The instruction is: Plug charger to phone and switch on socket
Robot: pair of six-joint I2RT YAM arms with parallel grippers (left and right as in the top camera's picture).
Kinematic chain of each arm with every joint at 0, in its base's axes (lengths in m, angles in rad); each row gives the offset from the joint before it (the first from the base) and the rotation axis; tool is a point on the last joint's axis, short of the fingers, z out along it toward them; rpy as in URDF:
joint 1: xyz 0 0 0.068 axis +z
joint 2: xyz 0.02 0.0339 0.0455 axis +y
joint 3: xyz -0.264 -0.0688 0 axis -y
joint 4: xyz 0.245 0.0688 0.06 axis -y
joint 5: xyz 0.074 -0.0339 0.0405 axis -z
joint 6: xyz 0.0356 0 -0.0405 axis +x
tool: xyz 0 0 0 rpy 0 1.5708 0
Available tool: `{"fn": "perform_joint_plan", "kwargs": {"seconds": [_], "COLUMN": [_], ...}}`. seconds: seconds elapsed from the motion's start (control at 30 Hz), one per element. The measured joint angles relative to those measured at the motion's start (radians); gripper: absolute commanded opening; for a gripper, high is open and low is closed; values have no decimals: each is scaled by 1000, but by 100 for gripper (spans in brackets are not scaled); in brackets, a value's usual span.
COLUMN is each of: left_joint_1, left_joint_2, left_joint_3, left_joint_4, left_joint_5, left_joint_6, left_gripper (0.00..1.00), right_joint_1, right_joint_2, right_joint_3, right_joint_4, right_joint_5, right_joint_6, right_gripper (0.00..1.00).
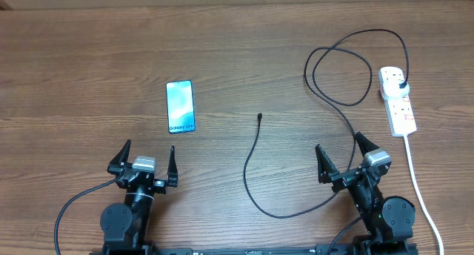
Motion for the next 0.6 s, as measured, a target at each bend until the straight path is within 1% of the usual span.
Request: {"fn": "perform_joint_plan", "kwargs": {"seconds": [0.6], "left_joint_1": [0], "left_joint_2": [0], "left_joint_3": [0], "left_joint_4": [8], "left_joint_5": [0], "left_joint_6": [-1], "left_gripper": [100], "right_joint_1": [0], "right_joint_2": [0], "right_joint_3": [0], "right_joint_4": [-1], "right_joint_5": [0], "right_joint_6": [0], "right_gripper": [100]}}
